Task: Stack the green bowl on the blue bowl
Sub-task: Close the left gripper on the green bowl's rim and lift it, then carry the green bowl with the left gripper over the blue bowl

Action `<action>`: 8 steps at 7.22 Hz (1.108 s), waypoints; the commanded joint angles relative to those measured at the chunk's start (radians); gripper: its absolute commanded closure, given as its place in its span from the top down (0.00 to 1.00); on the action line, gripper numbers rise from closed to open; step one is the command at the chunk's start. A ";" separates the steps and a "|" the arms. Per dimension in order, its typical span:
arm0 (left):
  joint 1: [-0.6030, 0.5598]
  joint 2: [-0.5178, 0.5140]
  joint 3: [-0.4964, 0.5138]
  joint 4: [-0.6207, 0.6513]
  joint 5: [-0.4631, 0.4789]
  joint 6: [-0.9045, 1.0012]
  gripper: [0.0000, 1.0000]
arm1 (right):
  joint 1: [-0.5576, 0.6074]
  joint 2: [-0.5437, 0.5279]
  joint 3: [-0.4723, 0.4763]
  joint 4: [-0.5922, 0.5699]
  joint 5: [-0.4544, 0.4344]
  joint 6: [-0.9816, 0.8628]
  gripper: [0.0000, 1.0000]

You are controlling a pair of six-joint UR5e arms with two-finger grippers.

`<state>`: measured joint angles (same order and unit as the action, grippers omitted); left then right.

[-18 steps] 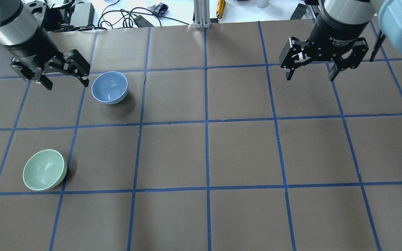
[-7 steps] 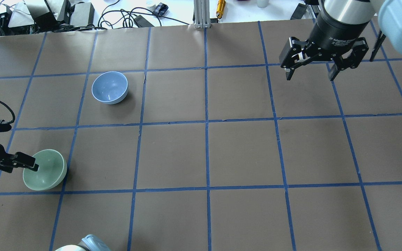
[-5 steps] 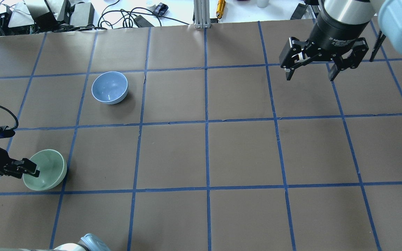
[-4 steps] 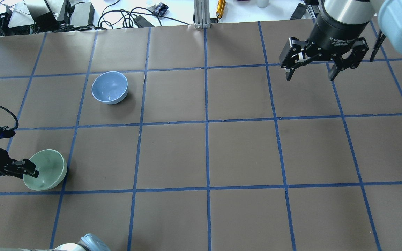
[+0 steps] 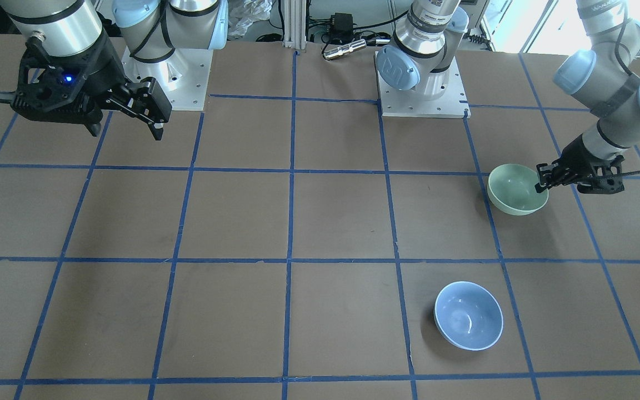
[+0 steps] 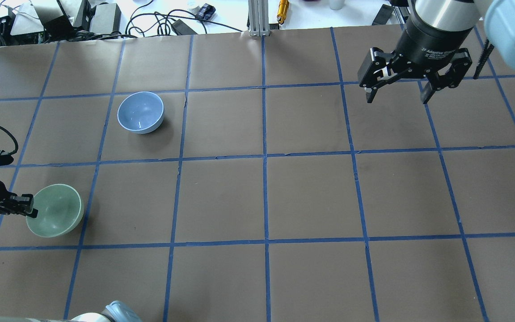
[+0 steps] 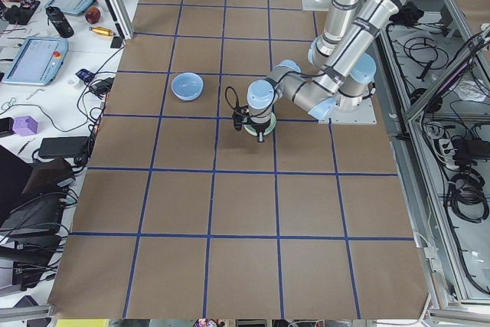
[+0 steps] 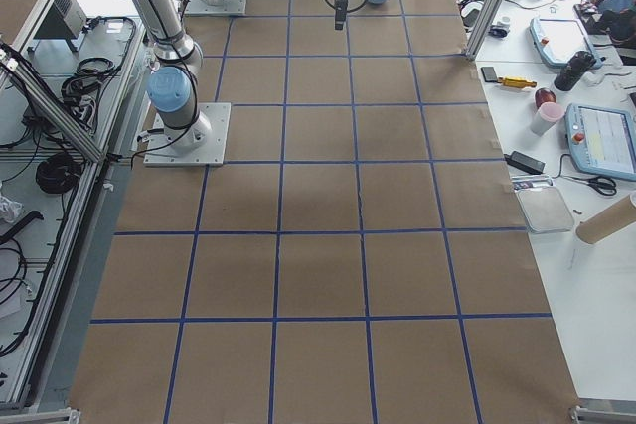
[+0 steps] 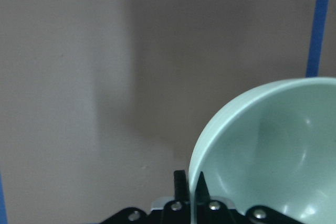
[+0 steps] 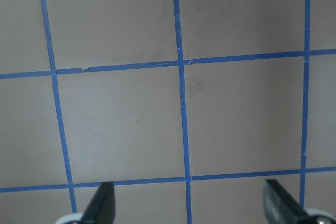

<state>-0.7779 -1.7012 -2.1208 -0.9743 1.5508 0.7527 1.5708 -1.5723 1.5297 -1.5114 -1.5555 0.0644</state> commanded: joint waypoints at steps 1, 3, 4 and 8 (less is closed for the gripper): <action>-0.166 -0.009 0.188 -0.157 -0.001 -0.193 0.00 | 0.000 0.000 0.000 -0.001 0.000 0.000 1.00; -0.329 -0.067 0.402 -0.335 -0.047 -0.407 0.00 | 0.000 0.000 0.000 0.000 0.000 0.000 1.00; -0.374 -0.121 0.474 -0.336 -0.055 -0.456 0.00 | 0.000 0.000 0.000 -0.001 0.000 0.000 1.00; -0.514 -0.310 0.620 -0.255 -0.092 -0.630 0.00 | 0.000 0.000 0.000 0.000 0.000 0.000 1.00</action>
<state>-1.2603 -1.9606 -1.5304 -1.2691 1.4621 0.1557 1.5708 -1.5723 1.5294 -1.5111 -1.5555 0.0644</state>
